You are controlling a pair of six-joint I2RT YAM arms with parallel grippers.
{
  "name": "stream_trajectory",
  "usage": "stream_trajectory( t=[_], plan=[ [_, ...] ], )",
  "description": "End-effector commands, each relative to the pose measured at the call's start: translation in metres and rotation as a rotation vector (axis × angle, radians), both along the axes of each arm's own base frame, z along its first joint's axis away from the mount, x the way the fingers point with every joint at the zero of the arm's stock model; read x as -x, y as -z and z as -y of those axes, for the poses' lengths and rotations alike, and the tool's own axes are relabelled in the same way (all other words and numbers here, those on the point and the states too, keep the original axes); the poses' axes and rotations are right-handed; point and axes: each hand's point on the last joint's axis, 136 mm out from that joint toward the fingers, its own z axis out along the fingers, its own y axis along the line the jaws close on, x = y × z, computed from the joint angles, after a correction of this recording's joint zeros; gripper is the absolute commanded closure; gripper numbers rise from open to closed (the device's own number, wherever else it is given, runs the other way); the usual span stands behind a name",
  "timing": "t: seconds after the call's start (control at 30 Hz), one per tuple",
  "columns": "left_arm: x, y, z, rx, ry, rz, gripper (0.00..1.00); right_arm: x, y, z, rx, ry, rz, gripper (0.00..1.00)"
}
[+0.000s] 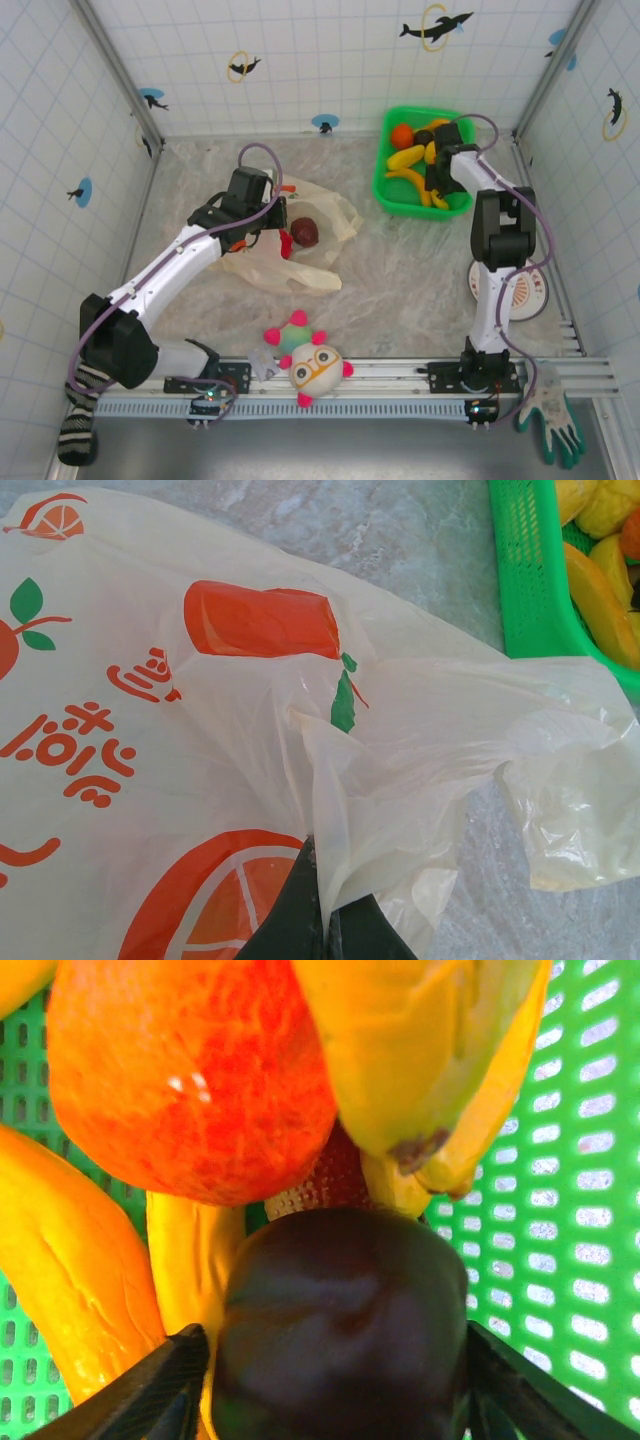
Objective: Place the fake fruits into the plastic bag and tie a complex knot
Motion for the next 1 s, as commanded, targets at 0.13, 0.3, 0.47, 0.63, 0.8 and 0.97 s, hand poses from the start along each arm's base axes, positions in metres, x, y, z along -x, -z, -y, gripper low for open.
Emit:
stream_trajectory(
  t=[0.13,0.3,0.47,0.63,0.8,0.97],
  plan=[
    [-0.007,-0.008,0.002,0.007,0.008,0.018,1.00,-0.007,-0.036,-0.002,-0.027,-0.003,0.093,0.46],
    [-0.007,-0.009,0.002,0.008,0.008,0.019,1.00,-0.002,-0.062,-0.002,-0.033,-0.004,0.148,0.51],
    [-0.006,-0.008,0.002,0.009,0.006,0.018,1.00,0.013,-0.091,-0.004,-0.067,-0.002,0.220,0.51],
    [-0.006,-0.006,0.001,0.010,0.005,0.019,1.00,0.036,-0.129,-0.016,-0.153,-0.025,0.337,0.51],
    [-0.006,-0.007,0.002,0.014,0.007,0.023,1.00,0.069,-0.168,-0.041,-0.306,-0.091,0.475,0.51],
    [-0.005,-0.005,0.002,0.012,0.013,0.021,1.00,0.109,-0.202,-0.089,-0.516,-0.212,0.603,0.51]
  ],
)
